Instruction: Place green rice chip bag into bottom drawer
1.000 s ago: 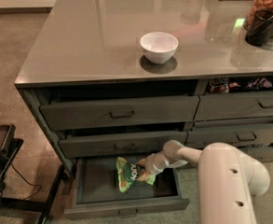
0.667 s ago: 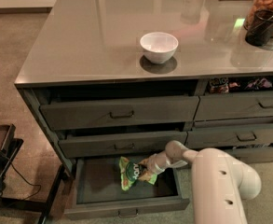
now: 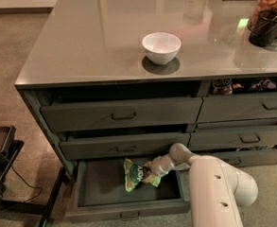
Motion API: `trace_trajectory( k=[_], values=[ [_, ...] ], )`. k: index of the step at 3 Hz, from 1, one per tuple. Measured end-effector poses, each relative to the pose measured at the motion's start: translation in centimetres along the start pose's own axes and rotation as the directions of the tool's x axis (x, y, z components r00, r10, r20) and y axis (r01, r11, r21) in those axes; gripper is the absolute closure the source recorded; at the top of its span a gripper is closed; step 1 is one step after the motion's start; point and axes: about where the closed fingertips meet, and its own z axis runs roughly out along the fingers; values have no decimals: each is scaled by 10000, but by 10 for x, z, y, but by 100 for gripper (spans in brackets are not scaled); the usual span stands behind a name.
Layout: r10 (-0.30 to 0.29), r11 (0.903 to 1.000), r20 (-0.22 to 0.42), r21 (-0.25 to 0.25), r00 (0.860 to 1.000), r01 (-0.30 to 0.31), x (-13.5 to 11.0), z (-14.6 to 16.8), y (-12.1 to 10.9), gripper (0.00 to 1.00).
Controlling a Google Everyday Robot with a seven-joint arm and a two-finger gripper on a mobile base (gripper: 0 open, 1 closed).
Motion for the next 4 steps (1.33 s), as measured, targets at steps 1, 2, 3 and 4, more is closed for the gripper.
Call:
trace_trajectory(
  k=[1,2,3,4],
  values=[
    [0,10000,-1,1,10000,0,0,0,0,58],
    [-80,9997,-105,237,9999,83,-1,4,1,35],
    [69,9978,-257,659,9996,-52,0,9,2,11],
    [72,9978,-260,667,9996,-55,0,10,2,0]
  ],
)
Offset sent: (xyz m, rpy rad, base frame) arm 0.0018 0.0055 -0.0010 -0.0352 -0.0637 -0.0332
